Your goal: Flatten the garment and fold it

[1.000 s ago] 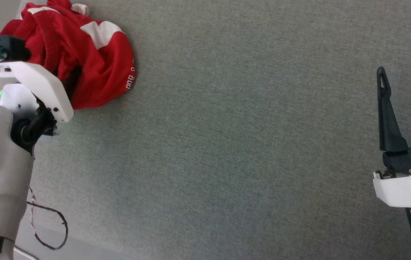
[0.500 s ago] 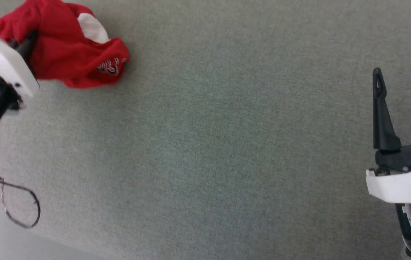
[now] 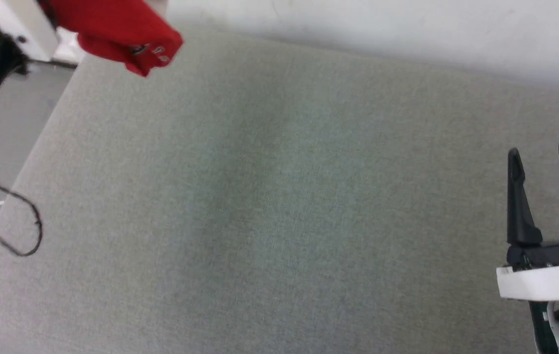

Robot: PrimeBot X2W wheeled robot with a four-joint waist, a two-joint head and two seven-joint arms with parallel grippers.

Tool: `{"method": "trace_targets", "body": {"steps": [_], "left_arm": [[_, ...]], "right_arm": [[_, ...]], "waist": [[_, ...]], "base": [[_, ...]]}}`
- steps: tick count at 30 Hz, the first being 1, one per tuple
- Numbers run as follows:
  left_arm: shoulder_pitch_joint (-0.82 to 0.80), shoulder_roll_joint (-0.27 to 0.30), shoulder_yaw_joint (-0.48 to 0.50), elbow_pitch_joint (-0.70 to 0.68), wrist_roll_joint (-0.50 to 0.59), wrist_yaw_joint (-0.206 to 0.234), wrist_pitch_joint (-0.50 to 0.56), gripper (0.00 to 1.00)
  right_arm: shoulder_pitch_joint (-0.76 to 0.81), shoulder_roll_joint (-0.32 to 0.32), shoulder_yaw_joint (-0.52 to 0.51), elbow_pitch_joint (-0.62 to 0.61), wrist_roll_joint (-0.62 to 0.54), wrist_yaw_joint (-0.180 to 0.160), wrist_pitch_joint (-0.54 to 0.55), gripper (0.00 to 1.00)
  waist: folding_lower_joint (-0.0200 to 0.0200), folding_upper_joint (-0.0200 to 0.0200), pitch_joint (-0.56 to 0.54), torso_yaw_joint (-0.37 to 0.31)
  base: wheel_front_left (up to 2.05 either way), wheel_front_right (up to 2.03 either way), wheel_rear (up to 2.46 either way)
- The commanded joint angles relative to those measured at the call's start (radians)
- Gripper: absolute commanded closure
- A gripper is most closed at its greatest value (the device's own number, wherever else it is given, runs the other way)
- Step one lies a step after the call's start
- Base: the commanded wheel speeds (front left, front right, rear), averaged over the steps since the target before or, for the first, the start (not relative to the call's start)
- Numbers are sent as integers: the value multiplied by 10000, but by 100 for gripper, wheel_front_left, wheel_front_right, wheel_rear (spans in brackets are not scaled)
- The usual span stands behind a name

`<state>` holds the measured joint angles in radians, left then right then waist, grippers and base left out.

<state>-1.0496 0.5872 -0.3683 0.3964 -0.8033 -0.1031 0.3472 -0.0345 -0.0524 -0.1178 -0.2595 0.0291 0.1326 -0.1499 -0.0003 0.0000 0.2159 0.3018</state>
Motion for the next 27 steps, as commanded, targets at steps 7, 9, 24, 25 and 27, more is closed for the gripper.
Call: {"method": "trace_targets", "body": {"steps": [7, 9, 24, 25, 27], "left_arm": [[-93, -963, -681, -1387, -398, 138, 832, 100], [85, -1236, -855, -1688, -586, 170, 1032, 100], [2572, -3022, -3528, -2534, 533, 44, -173, 100], [2805, -3150, -3810, -2265, 705, 14, -380, 100], [3012, -3280, -4065, -1975, 890, -6, -621, 100]], "right_arm": [[531, 21, -274, 225, 323, -19, -285, 0], [610, 21, -321, 201, 340, -19, -289, 0], [561, 22, -429, -279, 491, -19, -224, 0], [518, 22, -396, -289, 520, -19, -231, 0], [470, 22, -355, -289, 544, -19, -248, 0]], "waist": [[3, 0, -1811, -1296], [3, 0, -1866, -1534], [3, 0, -573, -2966], [3, 0, -470, -3053], [3, 0, -387, -3135]], "base": [[0, 0, 0], [0, 0, 0], [0, 0, 0], [0, 0, 0], [0, 0, 0]]}}
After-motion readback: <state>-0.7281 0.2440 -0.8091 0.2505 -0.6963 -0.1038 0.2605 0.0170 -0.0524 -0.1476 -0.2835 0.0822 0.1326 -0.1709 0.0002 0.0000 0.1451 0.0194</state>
